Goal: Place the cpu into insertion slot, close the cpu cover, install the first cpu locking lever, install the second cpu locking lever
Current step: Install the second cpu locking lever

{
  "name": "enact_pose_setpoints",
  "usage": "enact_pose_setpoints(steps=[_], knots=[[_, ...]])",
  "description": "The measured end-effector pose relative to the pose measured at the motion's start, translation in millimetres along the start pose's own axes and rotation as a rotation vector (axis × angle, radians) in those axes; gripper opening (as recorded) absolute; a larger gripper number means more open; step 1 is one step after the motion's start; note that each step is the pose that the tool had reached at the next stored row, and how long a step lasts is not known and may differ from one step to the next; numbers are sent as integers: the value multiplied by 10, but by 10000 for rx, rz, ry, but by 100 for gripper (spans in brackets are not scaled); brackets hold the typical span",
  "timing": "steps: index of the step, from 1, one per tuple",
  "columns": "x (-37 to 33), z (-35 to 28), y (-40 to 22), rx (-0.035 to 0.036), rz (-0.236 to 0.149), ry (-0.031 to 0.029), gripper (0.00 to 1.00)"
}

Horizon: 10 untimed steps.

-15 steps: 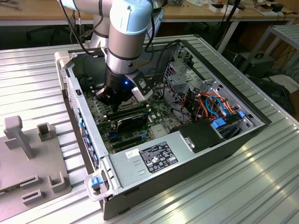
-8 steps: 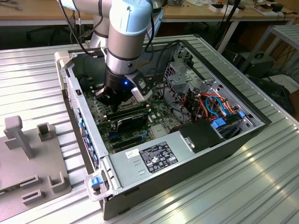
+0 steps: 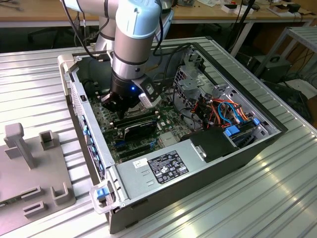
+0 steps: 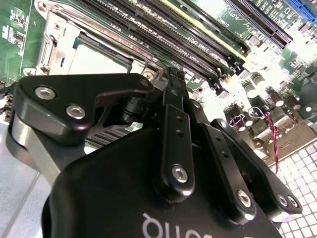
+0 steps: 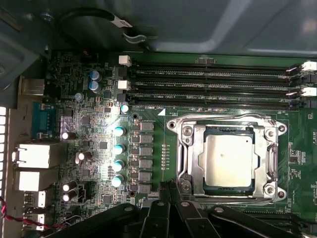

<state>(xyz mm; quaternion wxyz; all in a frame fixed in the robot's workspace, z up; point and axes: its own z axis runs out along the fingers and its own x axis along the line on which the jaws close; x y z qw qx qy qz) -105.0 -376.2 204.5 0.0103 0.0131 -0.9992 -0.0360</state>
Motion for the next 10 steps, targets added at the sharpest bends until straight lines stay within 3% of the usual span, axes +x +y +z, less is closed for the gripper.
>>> enact_pose_setpoints(steps=[10], knots=[[0,38,-2,-76,-1,-1,11]])
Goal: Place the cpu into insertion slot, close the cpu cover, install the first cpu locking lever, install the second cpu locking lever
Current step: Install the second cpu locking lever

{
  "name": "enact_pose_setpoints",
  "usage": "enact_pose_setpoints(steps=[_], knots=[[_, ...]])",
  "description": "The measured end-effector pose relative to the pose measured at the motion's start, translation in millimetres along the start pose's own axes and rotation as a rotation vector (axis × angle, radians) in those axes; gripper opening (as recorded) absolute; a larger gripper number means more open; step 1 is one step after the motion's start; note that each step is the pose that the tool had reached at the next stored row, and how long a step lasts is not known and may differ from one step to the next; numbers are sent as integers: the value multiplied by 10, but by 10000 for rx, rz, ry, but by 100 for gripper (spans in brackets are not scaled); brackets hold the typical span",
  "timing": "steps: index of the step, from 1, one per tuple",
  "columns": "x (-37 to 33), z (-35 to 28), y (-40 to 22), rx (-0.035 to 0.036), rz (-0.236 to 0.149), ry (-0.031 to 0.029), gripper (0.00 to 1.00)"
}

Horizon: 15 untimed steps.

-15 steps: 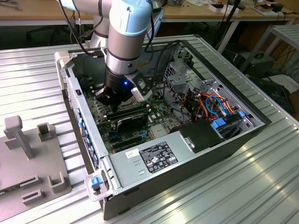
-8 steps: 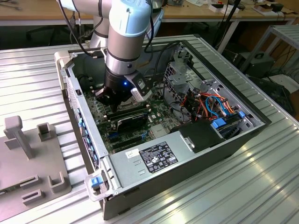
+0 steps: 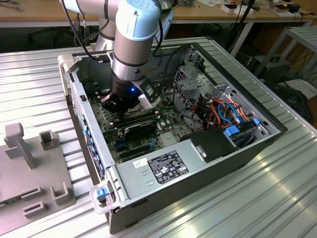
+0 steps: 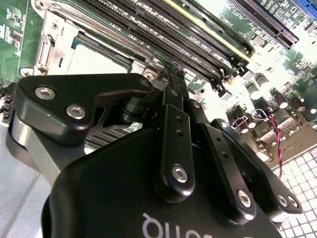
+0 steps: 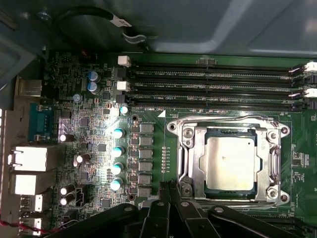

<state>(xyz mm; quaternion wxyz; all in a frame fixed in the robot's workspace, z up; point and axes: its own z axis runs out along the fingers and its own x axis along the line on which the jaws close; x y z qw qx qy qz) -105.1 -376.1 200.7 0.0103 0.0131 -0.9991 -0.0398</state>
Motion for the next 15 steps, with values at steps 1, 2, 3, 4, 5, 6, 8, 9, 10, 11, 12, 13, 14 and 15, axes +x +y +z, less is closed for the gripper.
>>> enact_pose_setpoints(steps=[1,2,3,4,5,6,8,9,10,11,12,13,14,15], knots=[[0,0,-5,-2,-1,1,11],[0,0,-8,-1,0,-1,11],[0,-1,-9,-1,1,-1,11],[0,-1,-10,0,1,-1,11],[0,-1,-10,-1,0,-1,11],[1,-6,-12,-2,0,-2,11],[0,-7,-11,-2,0,-2,11],[0,-9,-11,-2,0,-2,11],[1,-16,-11,2,1,0,11],[1,-21,-11,0,1,-1,11],[1,-30,-9,-4,0,-2,11],[1,-40,-9,-2,0,-1,11],[1,-50,-8,-2,0,-1,11],[1,-57,-6,0,-1,-1,11]])
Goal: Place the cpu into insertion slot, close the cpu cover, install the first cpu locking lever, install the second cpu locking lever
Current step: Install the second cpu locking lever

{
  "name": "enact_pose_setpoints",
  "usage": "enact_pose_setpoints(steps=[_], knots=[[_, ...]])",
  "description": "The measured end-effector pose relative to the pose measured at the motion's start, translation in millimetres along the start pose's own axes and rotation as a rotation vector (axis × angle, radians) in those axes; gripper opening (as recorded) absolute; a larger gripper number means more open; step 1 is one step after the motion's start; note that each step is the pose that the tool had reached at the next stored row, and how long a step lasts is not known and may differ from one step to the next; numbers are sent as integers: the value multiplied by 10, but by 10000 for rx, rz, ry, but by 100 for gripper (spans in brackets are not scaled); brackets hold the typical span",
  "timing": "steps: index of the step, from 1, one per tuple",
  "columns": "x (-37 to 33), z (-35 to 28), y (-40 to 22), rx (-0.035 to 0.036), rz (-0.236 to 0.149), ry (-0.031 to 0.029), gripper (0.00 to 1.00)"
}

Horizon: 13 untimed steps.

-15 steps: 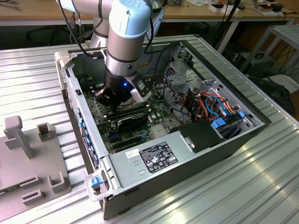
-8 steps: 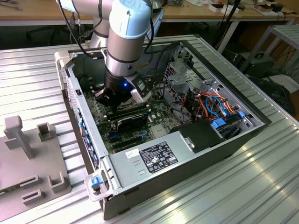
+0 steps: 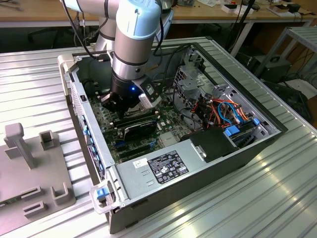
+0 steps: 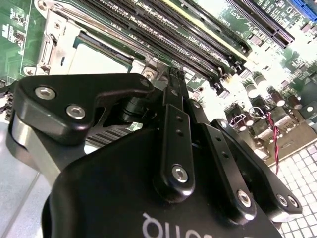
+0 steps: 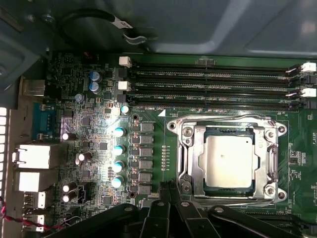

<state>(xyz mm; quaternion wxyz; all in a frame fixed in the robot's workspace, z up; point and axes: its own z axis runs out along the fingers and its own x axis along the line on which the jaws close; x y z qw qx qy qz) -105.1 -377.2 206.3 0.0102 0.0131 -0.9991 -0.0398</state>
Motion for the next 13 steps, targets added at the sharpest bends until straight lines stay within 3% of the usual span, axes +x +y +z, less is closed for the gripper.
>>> enact_pose_setpoints(steps=[6,8,13], knots=[[2,-80,14,0,1,0,11],[-54,-83,13,0,2,0,11],[-58,-84,13,-2,2,0,11]])
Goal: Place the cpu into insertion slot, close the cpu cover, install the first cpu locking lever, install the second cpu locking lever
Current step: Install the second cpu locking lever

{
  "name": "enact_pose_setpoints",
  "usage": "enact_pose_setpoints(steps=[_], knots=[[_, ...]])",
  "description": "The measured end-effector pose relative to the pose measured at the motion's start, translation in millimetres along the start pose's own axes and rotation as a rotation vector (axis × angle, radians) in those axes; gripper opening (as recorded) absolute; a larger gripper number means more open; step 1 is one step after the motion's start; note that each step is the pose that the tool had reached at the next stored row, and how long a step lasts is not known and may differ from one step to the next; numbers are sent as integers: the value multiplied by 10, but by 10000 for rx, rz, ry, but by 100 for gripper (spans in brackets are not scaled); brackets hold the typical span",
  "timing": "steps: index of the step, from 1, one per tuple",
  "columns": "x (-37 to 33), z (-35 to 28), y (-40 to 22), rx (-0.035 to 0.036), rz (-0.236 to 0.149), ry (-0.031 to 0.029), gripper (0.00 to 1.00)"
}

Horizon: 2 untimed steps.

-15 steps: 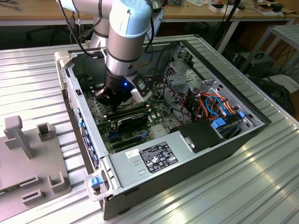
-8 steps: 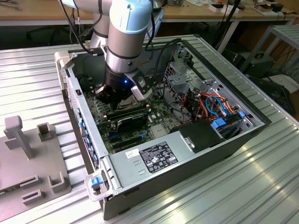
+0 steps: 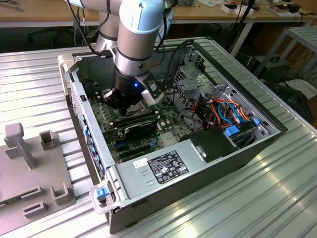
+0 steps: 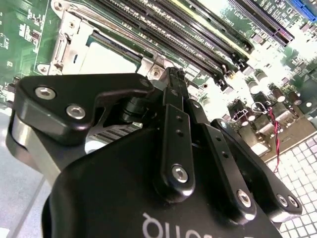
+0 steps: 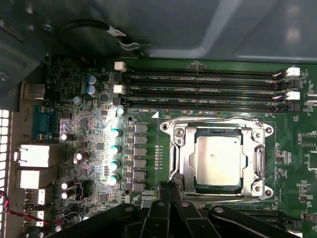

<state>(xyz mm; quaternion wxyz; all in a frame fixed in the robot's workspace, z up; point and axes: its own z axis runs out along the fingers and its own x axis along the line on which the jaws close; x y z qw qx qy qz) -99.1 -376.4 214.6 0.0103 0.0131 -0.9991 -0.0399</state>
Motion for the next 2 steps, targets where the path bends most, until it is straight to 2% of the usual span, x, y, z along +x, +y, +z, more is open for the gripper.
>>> enact_pose_setpoints(steps=[2], knots=[[0,0,0,-2,0,0,11]])
